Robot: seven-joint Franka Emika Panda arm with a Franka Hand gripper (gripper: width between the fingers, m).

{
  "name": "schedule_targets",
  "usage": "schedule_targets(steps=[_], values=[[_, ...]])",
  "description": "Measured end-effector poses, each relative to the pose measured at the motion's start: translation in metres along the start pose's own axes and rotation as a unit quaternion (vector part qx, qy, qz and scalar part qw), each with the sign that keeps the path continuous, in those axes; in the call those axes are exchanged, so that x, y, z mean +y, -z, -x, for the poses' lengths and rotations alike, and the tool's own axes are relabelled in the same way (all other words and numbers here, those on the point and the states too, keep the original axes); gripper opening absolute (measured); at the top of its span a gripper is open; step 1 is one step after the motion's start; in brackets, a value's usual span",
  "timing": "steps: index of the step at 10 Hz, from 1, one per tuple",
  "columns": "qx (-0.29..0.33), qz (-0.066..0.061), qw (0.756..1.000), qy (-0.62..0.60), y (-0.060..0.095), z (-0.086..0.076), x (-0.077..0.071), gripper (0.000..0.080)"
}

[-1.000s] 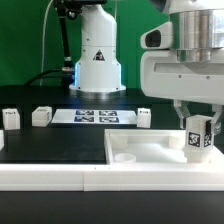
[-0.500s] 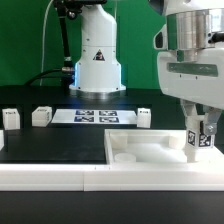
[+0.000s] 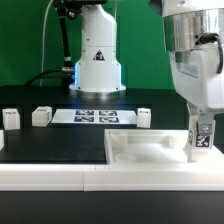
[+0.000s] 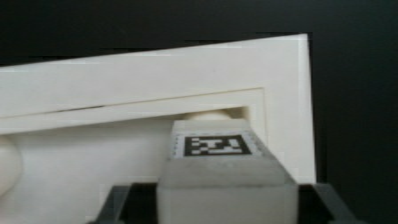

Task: Assemble one leg

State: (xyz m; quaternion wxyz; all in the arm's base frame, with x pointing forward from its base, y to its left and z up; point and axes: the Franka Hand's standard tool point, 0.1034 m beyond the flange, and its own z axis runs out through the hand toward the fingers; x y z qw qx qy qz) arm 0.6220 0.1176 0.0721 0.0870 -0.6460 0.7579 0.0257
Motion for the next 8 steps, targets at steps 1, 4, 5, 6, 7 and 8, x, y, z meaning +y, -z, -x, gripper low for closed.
schedule_targets(steps=[1, 4, 5, 6, 7, 8], values=[[-0.001, 0.0, 1.0, -0.017, -0.0001, 0.0007, 0.0002, 0.0292], [-0.001, 0.0, 1.0, 0.013, -0.0005, 0.0014, 0.0007, 0.0588], [-0.002, 0.002, 1.0, 0.026, -0.0005, 0.0014, 0.0008, 0.0588], [-0.001, 0.002, 0.999, 0.048, -0.0006, 0.0015, 0.0009, 0.0637], [-0.001, 0.002, 0.996, 0.092, -0.0006, 0.0016, 0.001, 0.0646], [-0.002, 0.002, 0.991, 0.13, -0.0007, 0.0021, 0.0012, 0.0646]])
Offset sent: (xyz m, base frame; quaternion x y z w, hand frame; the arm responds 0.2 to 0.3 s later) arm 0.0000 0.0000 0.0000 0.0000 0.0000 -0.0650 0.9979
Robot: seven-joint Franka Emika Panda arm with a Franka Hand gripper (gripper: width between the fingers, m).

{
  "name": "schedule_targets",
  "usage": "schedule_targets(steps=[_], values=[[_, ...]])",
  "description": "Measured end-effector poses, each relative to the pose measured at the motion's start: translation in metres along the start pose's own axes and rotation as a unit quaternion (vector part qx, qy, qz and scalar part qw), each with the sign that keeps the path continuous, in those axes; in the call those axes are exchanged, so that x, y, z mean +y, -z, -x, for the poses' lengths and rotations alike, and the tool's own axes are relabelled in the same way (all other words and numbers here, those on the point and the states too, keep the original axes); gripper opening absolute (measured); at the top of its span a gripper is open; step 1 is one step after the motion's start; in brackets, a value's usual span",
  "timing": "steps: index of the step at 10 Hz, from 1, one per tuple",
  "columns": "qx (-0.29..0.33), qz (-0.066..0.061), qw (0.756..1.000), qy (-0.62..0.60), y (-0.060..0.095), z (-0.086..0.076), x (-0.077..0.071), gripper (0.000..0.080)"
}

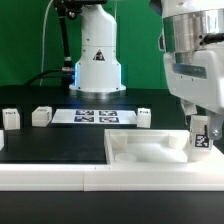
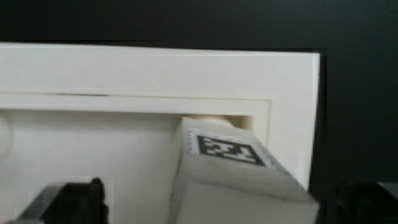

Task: Assemble one leg

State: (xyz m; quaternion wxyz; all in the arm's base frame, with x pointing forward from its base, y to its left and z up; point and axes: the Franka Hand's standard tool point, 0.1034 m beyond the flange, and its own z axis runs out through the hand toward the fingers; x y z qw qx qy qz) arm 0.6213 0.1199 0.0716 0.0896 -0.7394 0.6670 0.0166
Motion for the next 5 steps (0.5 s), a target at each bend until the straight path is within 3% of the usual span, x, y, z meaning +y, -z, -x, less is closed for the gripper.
schedule_targets(steps=[2, 5], values=[[0.0, 0.0, 0.998, 0.07, 0.0, 0.0004, 0.0, 0.0649], [0.0, 0.0, 0.997, 0.08, -0.0001, 0.0006, 0.0, 0.0649]])
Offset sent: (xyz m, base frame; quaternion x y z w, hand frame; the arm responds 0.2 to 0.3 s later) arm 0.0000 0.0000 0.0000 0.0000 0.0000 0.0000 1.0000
